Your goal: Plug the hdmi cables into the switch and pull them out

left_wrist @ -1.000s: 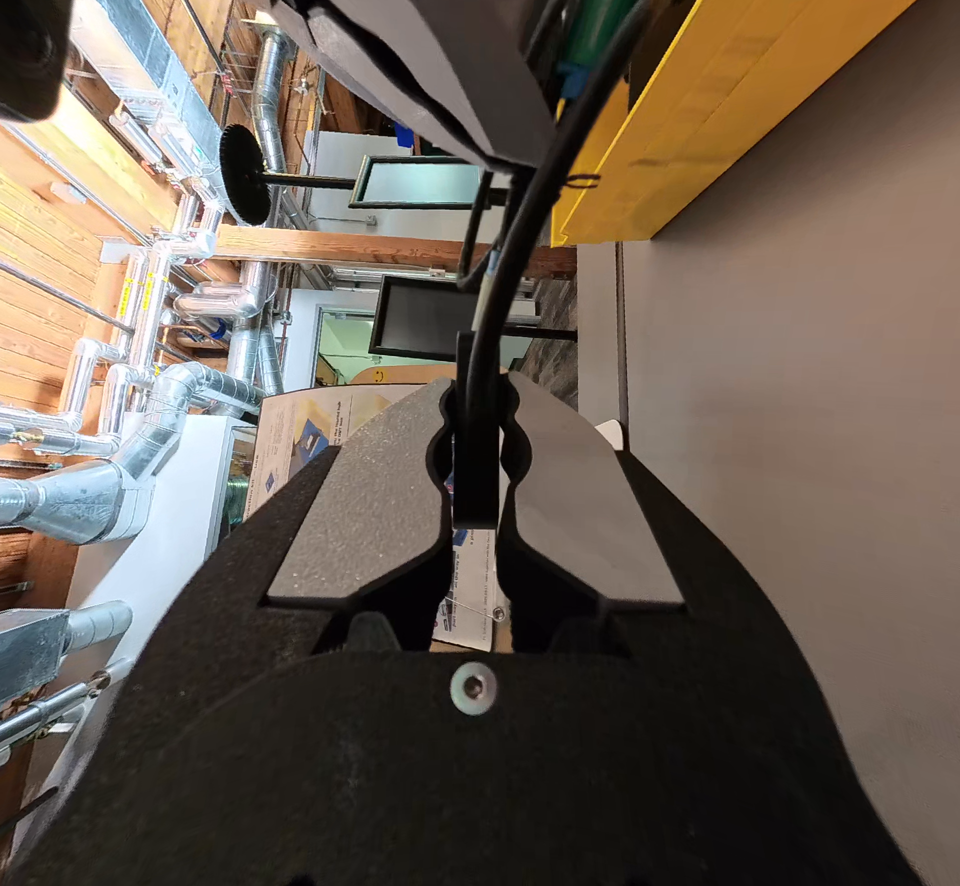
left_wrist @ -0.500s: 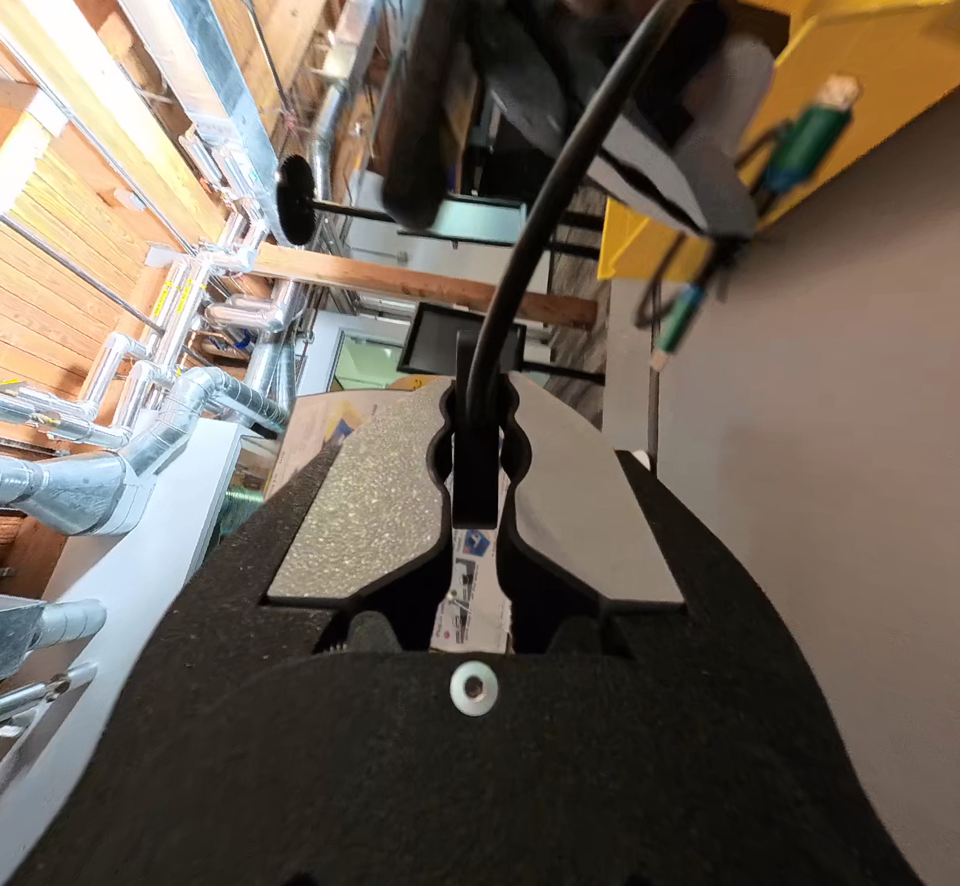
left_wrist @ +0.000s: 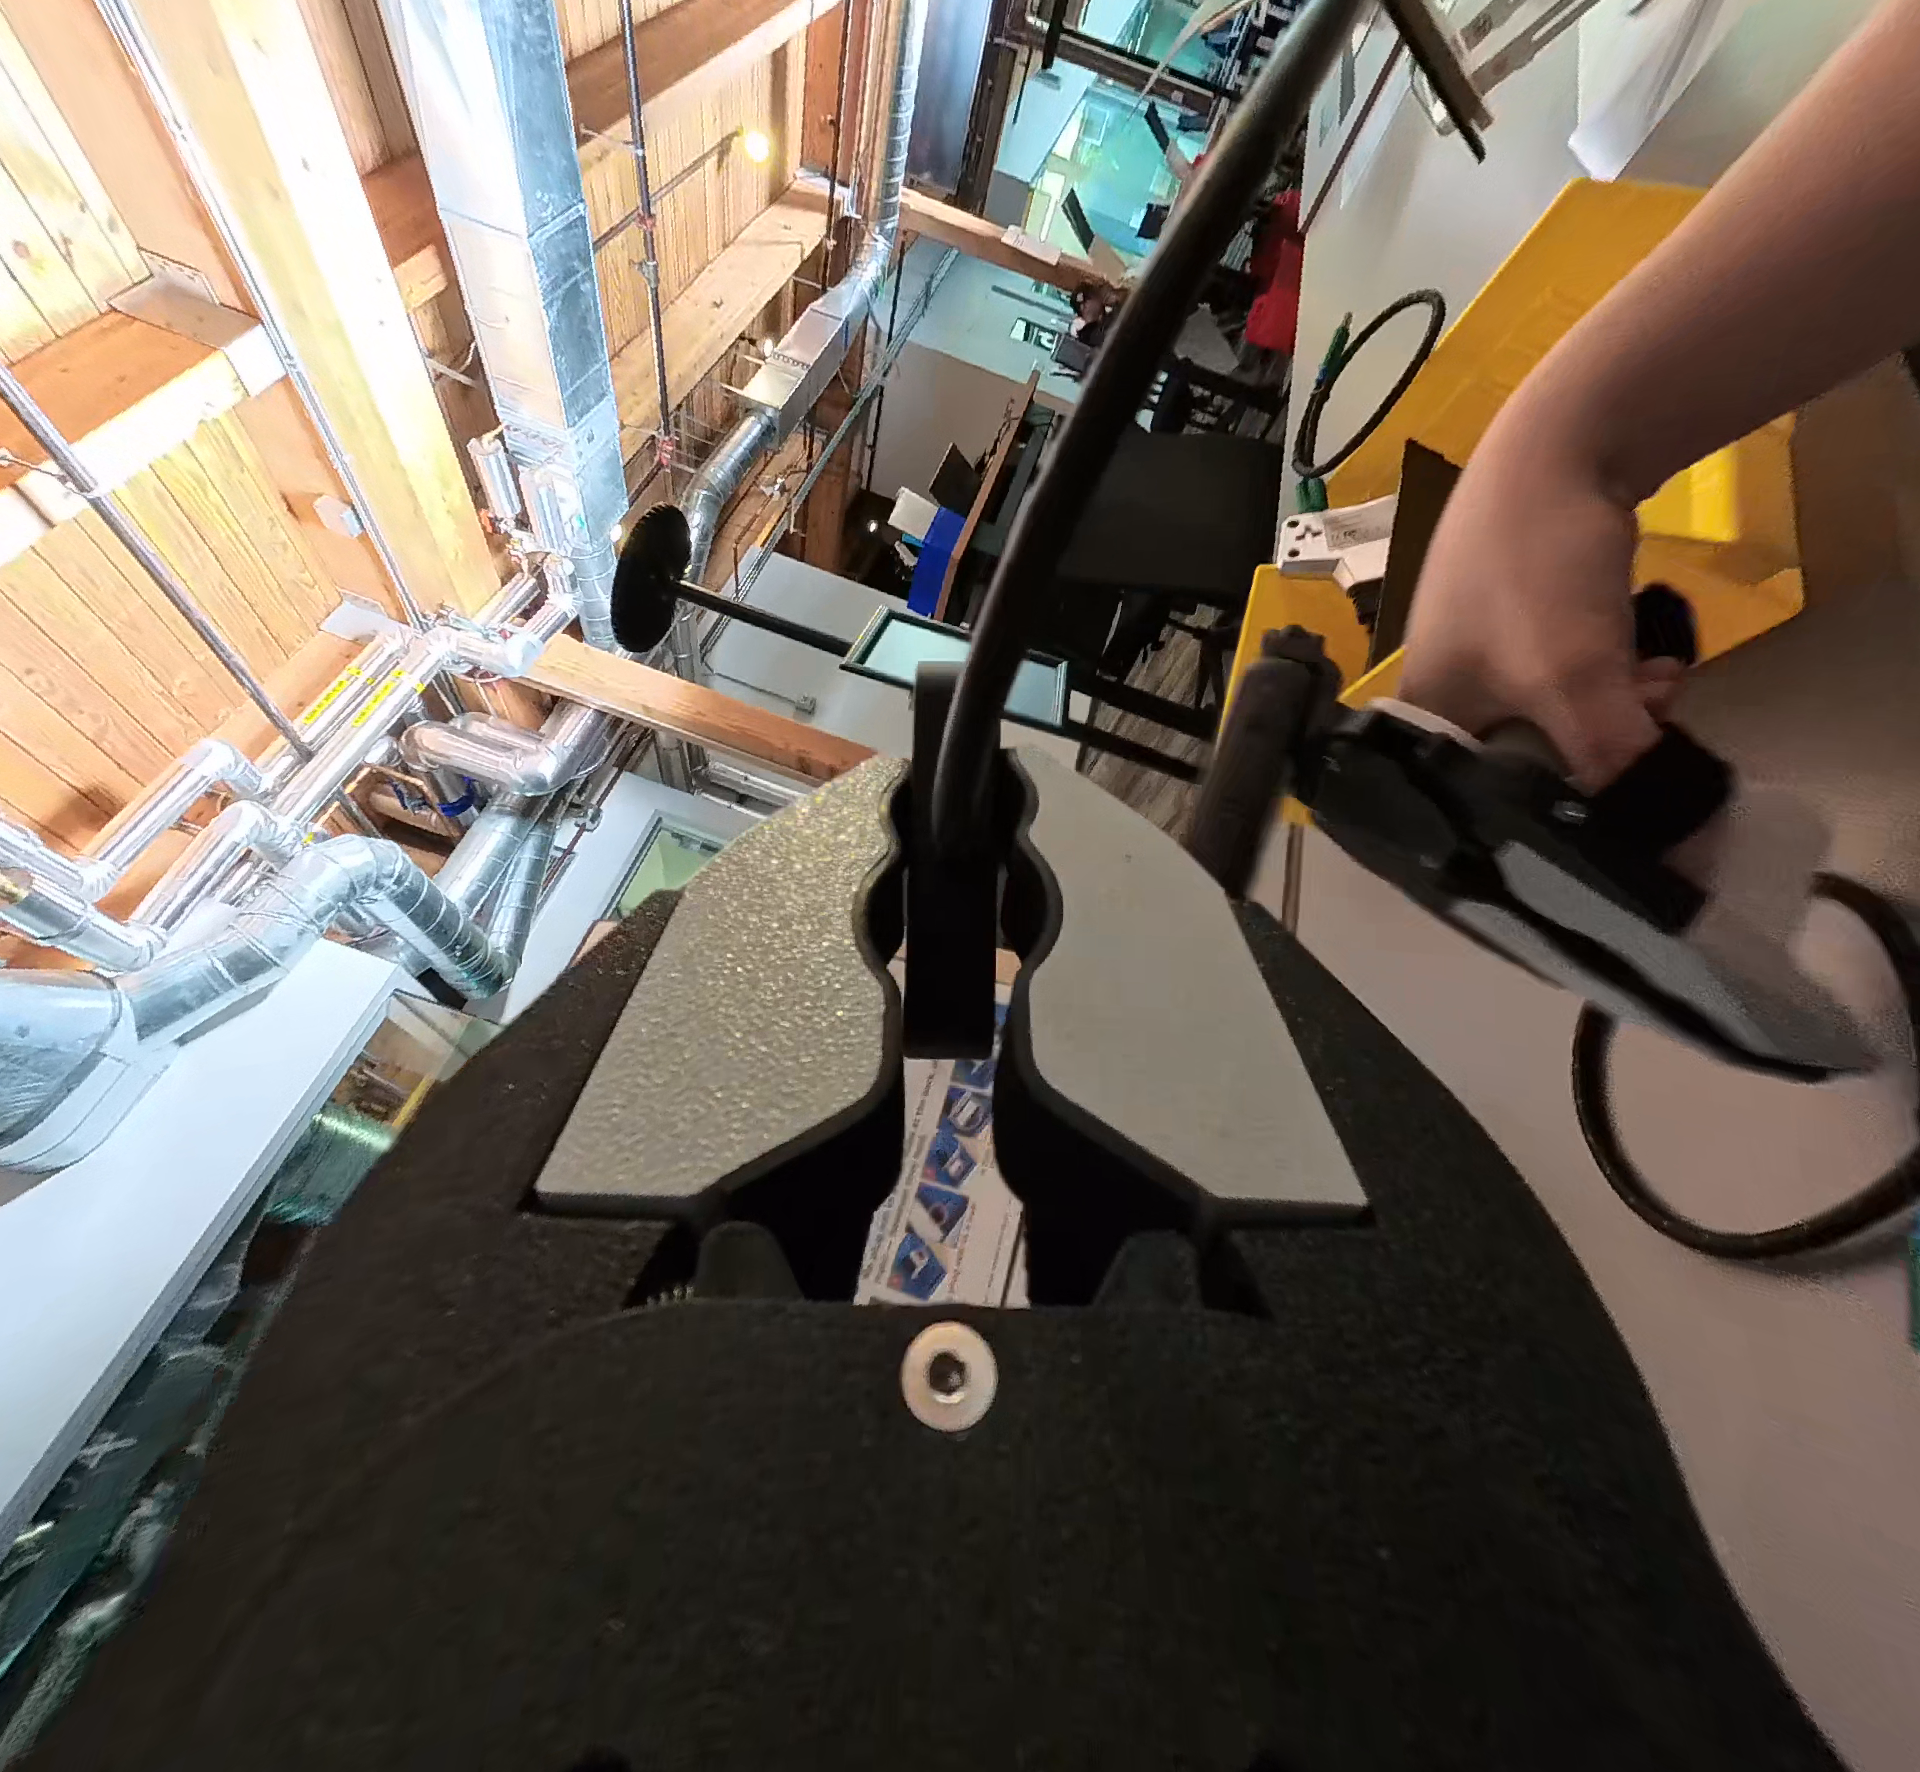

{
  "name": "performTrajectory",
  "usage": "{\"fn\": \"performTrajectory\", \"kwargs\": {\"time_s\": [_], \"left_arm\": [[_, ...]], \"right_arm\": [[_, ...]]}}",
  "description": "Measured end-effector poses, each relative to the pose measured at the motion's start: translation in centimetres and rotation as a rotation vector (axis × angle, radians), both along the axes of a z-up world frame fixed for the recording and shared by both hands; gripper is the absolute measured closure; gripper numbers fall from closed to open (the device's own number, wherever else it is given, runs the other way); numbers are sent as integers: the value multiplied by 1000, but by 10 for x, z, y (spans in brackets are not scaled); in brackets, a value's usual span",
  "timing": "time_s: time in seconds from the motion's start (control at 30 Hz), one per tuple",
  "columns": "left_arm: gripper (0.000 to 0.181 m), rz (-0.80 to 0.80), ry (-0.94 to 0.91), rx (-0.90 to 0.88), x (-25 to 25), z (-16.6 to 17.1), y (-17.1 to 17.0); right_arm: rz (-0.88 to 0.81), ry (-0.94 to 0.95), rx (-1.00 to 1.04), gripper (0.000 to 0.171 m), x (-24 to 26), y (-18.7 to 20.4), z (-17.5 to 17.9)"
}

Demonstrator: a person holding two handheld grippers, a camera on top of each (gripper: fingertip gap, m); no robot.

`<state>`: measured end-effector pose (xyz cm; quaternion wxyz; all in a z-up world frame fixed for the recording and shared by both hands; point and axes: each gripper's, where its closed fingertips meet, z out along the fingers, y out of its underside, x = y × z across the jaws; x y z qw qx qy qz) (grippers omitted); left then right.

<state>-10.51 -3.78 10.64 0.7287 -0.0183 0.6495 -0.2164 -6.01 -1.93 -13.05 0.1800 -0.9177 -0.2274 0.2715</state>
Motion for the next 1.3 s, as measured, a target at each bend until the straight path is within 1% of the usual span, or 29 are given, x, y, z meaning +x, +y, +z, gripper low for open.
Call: {"fn": "performTrajectory", "kwargs": {"time_s": [0.07,0.1,0.13,0.2,0.27,0.3,0.37,0.4,0.5,0.6,0.63,0.67,0.77,0.83,0.93,1.0,1.07,1.1,1.17,1.27,1.3], "left_arm": [[168,-37,20,-29,-1,0,-4],[168,-52,25,-41,-1,0,-6],[168,-66,34,-52,-1,-1,-8],[168,-96,64,-78,-1,-3,-10],[168,-133,91,-112,-1,-5,-13],[168,-148,100,-128,0,-6,-15],[168,-171,116,-155,1,-7,-18],[168,-183,127,-168,2,-9,-19],[168,-216,159,-207,4,-12,-23],[168,-235,201,-222,8,-20,-27],[168,-240,219,-224,10,-23,-28],[168,-244,229,-227,11,-26,-28],[166,-235,282,-279,17,-31,-24],[158,-212,303,-389,23,-27,-14],[145,-172,305,-566,29,-16,5],[123,-172,372,-687,32,-16,10],[105,-192,450,-791,35,-17,10],[99,-204,482,-839,36,-18,9],[95,-212,526,-923,39,-19,10],[102,-182,514,-1021,44,-18,18],[101,-183,531,-1045,46,-20,18]], "right_arm": [[-10,9,221,145,7,15,40],[-5,9,373,137,10,21,67],[-6,-4,551,134,13,25,97],[18,-57,920,134,15,17,157],[31,-107,1248,134,11,-4,207],[38,-145,1377,135,8,-15,224],[111,-219,1546,139,-4,-32,236],[133,-266,1569,139,-7,-33,235],[203,-337,1504,138,-17,-26,218],[225,-413,1568,140,-25,-21,214],[241,-421,1574,148,-28,-21,213],[266,-439,1558,151,-29,-21,209],[278,-547,1510,155,-22,-16,202],[260,-665,1536,158,-15,-14,205],[191,-810,1605,158,-6,-12,218],[146,-906,1647,158,1,-12,226],[126,-1015,1657,158,7,-9,228],[123,-1058,1641,158,10,-7,226],[116,-1096,1644,158,14,-3,223],[114,-1106,1666,158,13,-1,221],[117,-1119,1670,158,13,-1,221]]}}
